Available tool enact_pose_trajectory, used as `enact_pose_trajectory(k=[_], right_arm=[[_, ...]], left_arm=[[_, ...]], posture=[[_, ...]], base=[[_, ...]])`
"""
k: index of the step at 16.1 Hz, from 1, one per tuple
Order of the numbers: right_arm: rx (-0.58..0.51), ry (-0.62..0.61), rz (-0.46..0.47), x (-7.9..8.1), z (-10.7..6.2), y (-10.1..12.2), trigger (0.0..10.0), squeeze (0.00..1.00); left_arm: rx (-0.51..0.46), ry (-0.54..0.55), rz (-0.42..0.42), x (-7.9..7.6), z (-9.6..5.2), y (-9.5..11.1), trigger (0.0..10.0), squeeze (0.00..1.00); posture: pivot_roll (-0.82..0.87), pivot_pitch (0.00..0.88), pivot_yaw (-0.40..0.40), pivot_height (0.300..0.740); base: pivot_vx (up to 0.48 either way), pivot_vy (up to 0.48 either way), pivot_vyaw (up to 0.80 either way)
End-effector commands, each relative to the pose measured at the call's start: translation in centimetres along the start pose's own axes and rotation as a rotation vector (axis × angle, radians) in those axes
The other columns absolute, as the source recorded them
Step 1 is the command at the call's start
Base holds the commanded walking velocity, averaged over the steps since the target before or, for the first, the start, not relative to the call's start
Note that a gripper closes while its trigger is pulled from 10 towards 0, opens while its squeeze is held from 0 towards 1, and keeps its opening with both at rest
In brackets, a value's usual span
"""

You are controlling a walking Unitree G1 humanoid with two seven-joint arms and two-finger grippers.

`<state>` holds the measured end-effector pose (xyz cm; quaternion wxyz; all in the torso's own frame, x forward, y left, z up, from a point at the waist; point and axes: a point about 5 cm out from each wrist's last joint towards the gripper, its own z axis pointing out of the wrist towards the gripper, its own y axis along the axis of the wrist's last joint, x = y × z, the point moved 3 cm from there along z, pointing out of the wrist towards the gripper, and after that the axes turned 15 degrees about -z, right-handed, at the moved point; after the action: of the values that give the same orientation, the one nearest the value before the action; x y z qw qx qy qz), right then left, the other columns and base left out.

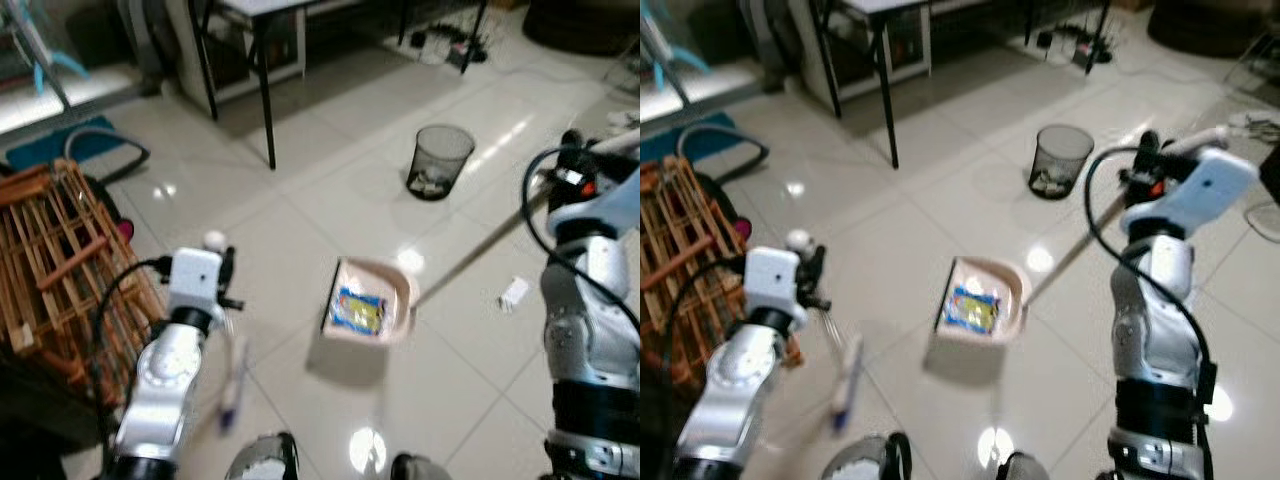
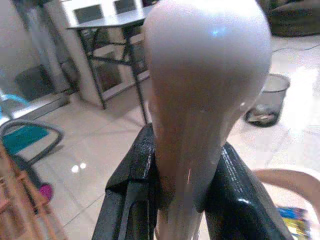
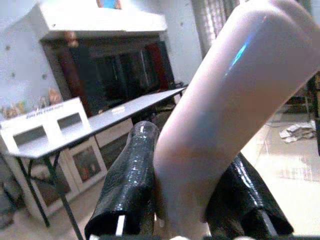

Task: Sweep floor

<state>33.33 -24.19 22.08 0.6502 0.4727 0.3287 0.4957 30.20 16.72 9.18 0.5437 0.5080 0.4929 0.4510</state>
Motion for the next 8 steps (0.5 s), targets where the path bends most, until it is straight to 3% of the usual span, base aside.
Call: enact_pose_trajectory(k=[1,3,5,8], right_arm=[[-0.053,-0.041,0.006,-1.1,0.4,1.6,10.0,0.00],[-0.037,-0.057,0.003,-1.4,0.6,2.1,10.0,0.00],[-0.038,-0.041,0.022,-0.9,1.0,2.8,10.0,0.00],[-0.034,-0.040,0.044,-0.8,1.6,3.0,10.0,0.00]], left_arm=[[-0.041,-0.013,0.027,-0.5,0.4,1.0,10.0,0.00],[-0.048,-0.026,0.017,-1.1,1.2,1.6,10.0,0.00],[-0.054,-0.011,0.014,-0.8,1.8,1.9,10.0,0.00],[-0.042,0.016,0.012,-0.3,1.4,1.5,10.0,0.00]], posture=[[0.02,0.000,0.076,0.740],[0.00,0.000,0.066,0.740],[-0.01,0.000,0.068,0.740],[-0.01,0.000,0.063,0.740]], base=[[0.304,0.000,-0.56],[0.309,0.000,-0.47],[0.309,0.000,0.00],[0.306,0.000,0.00]])
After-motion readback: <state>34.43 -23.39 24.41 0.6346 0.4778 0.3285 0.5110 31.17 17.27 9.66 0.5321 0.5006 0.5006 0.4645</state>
